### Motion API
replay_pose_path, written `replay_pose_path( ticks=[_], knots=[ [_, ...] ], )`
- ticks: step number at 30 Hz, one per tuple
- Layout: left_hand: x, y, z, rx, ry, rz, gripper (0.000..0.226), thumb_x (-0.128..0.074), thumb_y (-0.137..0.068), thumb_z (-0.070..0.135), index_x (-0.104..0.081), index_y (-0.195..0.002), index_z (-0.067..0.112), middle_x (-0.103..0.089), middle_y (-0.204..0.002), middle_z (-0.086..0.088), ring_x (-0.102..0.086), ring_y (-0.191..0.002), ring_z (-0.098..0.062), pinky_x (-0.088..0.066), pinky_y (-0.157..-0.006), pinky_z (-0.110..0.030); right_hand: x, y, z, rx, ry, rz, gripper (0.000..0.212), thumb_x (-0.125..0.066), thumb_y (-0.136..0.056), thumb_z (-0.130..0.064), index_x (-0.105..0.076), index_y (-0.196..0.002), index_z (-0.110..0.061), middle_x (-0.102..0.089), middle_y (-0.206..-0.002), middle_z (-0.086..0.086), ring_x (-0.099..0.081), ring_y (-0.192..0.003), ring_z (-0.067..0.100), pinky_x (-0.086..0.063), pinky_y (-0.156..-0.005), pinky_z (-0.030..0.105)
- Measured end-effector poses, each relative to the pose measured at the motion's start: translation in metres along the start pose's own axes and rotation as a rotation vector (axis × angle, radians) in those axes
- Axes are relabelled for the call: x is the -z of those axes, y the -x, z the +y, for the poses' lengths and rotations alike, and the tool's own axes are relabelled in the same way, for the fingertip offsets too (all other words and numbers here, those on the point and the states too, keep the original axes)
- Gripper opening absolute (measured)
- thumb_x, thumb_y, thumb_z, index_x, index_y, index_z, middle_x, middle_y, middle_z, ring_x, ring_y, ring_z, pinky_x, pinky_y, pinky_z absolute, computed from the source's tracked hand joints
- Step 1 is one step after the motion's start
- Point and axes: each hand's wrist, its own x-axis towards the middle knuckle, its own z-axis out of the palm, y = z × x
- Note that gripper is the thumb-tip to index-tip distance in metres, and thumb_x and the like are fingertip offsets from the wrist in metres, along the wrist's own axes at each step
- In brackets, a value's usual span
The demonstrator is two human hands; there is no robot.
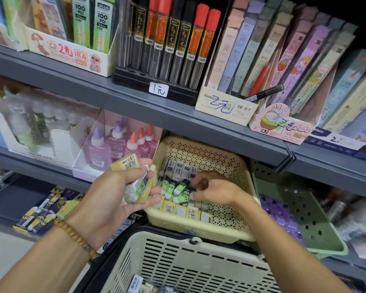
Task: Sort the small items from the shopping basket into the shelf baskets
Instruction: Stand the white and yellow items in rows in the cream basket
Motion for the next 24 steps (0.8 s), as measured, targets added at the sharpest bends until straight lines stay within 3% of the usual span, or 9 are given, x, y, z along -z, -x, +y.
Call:
replay_pose_path(
  ticks=[3,10,12,15,17,20,22,24],
  knots=[
    [0.0,0.0,-0.001,-0.001,0.0,-0.014,0.018,-0.057,-0.092,0.007,-0.07,-0.105,0.006,-0.073,-0.096,-0.014,-0.072,-0.085,-0.038,-0.059,-0.071,-0.049,-0.004,0.005,0.003,0.024,0.055,-0.1,0.028,-0.077,-0.079,-0.023,-0.061,-0.102,-0.023,-0.058,-0.098,0.0,-0.058,-0.089,0.017,-0.05,-0.086,0.036],
    [0.001,0.001,-0.001,-0.001,0.026,-0.013,0.017,-0.057,-0.091,0.006,-0.07,-0.103,0.005,-0.073,-0.091,-0.014,-0.072,-0.084,-0.039,-0.059,-0.07,-0.048,-0.005,0.001,0.005,0.078,0.295,-0.098,0.012,-0.059,-0.095,-0.027,-0.06,-0.108,-0.029,-0.056,-0.094,-0.012,-0.057,-0.088,0.01,-0.045,-0.08,0.026],
    [0.002,-0.001,-0.001,-0.006,0.029,-0.017,0.018,-0.057,-0.091,0.007,-0.07,-0.103,0.006,-0.073,-0.091,-0.013,-0.072,-0.085,-0.039,-0.06,-0.069,-0.047,-0.003,-0.001,0.007,0.076,0.35,-0.018,0.021,-0.055,-0.097,-0.022,-0.06,-0.116,-0.03,-0.053,-0.107,-0.015,-0.057,-0.1,0.012,-0.045,-0.089,0.026],
    [0.003,-0.003,-0.002,-0.007,0.032,-0.022,0.02,-0.057,-0.092,0.007,-0.071,-0.104,0.009,-0.073,-0.089,-0.011,-0.072,-0.085,-0.038,-0.061,-0.068,-0.045,-0.005,-0.007,0.007,0.075,0.311,0.094,0.037,-0.052,-0.096,-0.014,-0.053,-0.127,-0.033,-0.058,-0.11,-0.008,-0.06,-0.095,0.015,-0.053,-0.089,0.035],
    [0.002,-0.004,-0.003,-0.003,0.037,-0.027,0.02,-0.056,-0.092,0.007,-0.072,-0.104,0.009,-0.073,-0.092,-0.012,-0.072,-0.085,-0.038,-0.061,-0.067,-0.044,-0.008,-0.01,0.004,0.088,0.277,0.053,0.056,-0.048,-0.093,-0.008,-0.043,-0.14,-0.039,-0.058,-0.113,-0.006,-0.063,-0.095,0.018,-0.056,-0.085,0.035],
    [0.002,-0.005,-0.004,0.009,0.053,-0.035,0.02,-0.056,-0.092,0.006,-0.071,-0.104,0.008,-0.072,-0.097,-0.014,-0.072,-0.086,-0.039,-0.061,-0.068,-0.045,-0.011,-0.017,0.0,0.127,0.383,-0.048,0.071,-0.049,-0.088,-0.005,-0.032,-0.147,-0.041,-0.044,-0.146,-0.001,-0.05,-0.124,0.019,-0.043,-0.1,0.025],
    [0.002,-0.005,-0.004,0.021,0.079,-0.046,0.021,-0.056,-0.091,0.007,-0.071,-0.105,0.007,-0.072,-0.098,-0.015,-0.072,-0.086,-0.04,-0.061,-0.067,-0.045,-0.014,-0.02,0.0,0.149,0.394,-0.048,0.065,-0.052,-0.089,-0.008,-0.038,-0.144,-0.04,-0.041,-0.145,-0.002,-0.049,-0.116,0.015,-0.041,-0.095,0.022],
    [0.004,-0.005,-0.003,0.03,0.121,-0.069,0.022,-0.055,-0.091,0.008,-0.07,-0.108,0.006,-0.071,-0.096,-0.015,-0.071,-0.088,-0.041,-0.061,-0.067,-0.044,-0.017,-0.022,-0.001,0.171,0.345,-0.002,0.062,-0.054,-0.088,-0.006,-0.045,-0.14,-0.039,-0.047,-0.131,-0.003,-0.051,-0.11,0.014,-0.041,-0.088,0.021]
  ],
)
